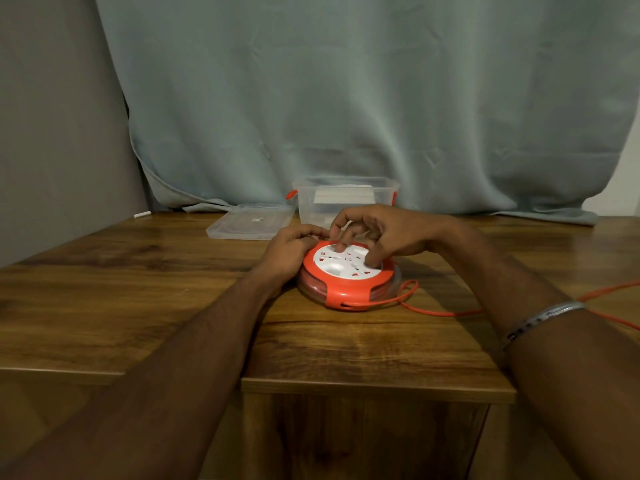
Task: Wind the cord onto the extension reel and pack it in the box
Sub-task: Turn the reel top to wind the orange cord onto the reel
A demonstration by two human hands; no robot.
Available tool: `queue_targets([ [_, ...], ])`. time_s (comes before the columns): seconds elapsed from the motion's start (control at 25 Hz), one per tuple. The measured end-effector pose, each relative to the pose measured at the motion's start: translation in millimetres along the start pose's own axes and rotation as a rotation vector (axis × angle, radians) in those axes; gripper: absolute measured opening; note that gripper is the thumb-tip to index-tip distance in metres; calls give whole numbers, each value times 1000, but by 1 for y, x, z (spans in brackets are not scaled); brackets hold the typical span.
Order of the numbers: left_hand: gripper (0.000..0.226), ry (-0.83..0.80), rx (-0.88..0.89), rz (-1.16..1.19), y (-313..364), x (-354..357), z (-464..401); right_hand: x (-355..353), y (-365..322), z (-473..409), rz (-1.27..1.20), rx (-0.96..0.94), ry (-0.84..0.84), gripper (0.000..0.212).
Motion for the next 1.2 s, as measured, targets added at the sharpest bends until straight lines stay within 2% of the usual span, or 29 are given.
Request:
queue_targets([
  [0.2, 32, -21, -22, 43, 2, -1, 3, 1, 0, 3, -24, 14, 7, 83],
  [0.32, 30, -22, -13, 71, 3, -1, 4, 1, 1, 5, 31, 31, 38, 84],
  [0.44, 30, -21, -13, 79, 2, -1, 3, 0, 0, 6, 87, 32, 77, 74],
  [0.64, 29, 8, -14, 129, 1, 2, 2, 5, -5, -2, 208, 38, 116, 39],
  [0.72, 28, 13, -13, 136, 1, 2, 2, 7, -7, -4, 237, 34, 127, 32],
  [1.0, 29, 22, -17, 108, 0, 2, -1, 9, -11, -4, 289, 40, 157, 29],
  [1.2, 28, 15, -10, 83, -1, 3, -1, 9, -11, -6, 297, 63, 202, 42],
])
Point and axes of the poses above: each hand's wrist, its own z-axis away from the middle knuckle, its own x-axis out of the palm, y = z × x, the point moved 6 cm from there along -z, towards the middle knuckle, and after that the axes turned 7 degrees about -y, right-handed, at the moved point
